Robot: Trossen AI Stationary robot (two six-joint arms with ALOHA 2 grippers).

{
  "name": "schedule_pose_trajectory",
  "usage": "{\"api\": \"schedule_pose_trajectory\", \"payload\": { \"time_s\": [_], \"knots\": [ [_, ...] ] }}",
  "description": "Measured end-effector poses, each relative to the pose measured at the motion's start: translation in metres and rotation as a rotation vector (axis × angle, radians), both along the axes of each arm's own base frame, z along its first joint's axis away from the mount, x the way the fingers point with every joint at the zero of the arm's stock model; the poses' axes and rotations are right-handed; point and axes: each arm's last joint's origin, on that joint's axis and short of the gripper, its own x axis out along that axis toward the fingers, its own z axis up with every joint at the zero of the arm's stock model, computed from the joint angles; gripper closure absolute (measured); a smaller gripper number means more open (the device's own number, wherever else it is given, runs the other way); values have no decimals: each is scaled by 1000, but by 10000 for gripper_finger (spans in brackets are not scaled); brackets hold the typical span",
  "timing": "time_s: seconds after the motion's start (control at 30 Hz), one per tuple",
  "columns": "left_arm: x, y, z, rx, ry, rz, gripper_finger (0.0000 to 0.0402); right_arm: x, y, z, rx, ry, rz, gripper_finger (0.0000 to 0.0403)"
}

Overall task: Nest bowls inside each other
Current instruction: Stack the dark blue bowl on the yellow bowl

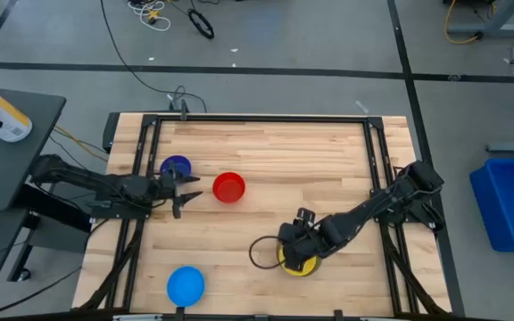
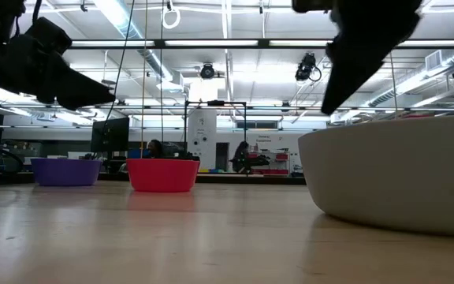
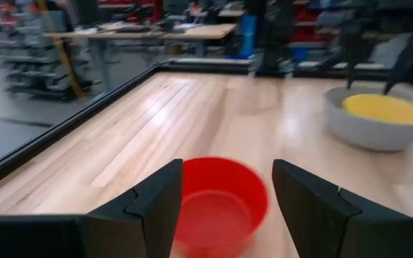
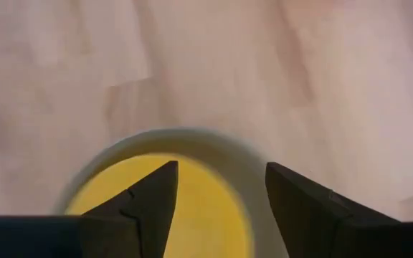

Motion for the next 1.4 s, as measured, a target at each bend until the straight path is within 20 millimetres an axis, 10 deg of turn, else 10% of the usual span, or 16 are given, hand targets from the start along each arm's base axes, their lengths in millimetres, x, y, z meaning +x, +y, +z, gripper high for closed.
{"api": "schedule_pose_trajectory", "payload": {
  "time_s": [0.67, 1.03, 1.4],
  "knots": [
    [49, 37, 39, -130, 608, 538, 180, -19, -33, 38, -175, -25, -24, 184],
    [46, 38, 24, -256, 777, 604, 180, -93, -47, 96, -413, -245, -159, 153],
    [40, 38, 22, -302, 785, 678, 180, -173, -77, 45, -369, -285, -298, 152]
  ]
}}
